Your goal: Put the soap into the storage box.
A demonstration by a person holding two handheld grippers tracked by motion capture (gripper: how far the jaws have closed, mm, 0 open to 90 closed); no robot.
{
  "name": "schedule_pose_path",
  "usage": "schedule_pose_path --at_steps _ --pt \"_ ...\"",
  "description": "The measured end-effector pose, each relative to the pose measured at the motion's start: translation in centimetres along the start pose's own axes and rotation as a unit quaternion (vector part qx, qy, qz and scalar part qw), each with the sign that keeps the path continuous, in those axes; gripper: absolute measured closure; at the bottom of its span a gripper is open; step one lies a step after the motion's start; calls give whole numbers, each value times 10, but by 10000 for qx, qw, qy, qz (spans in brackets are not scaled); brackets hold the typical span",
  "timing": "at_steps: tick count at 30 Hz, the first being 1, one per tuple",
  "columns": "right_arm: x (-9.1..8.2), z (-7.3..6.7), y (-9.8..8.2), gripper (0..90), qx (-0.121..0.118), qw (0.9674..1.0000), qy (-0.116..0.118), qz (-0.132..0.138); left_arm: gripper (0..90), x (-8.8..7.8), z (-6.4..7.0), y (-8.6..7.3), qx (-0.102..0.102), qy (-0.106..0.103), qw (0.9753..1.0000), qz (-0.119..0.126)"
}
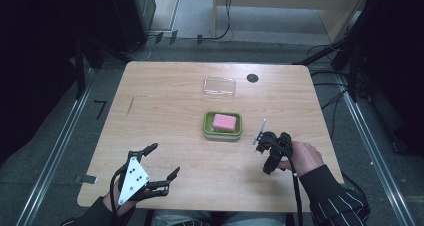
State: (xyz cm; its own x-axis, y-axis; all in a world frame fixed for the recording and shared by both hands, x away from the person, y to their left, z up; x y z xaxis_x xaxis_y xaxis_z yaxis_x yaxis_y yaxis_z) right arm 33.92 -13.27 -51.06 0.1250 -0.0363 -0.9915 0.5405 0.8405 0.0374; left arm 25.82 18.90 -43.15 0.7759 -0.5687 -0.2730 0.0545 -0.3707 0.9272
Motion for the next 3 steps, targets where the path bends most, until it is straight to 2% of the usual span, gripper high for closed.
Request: schedule_pose_path --at_steps 3 --pt "3 -7 -6 141 -6 10000 71 -69 136 0 0 0 -5 7 10000 -2"
Point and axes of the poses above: each handheld gripper's, and its own axes: x roughly forward along the jaws, y roughly out of its top, z roughly to its right, the point moved 8 cm from there along x, roughly forward along the jaws
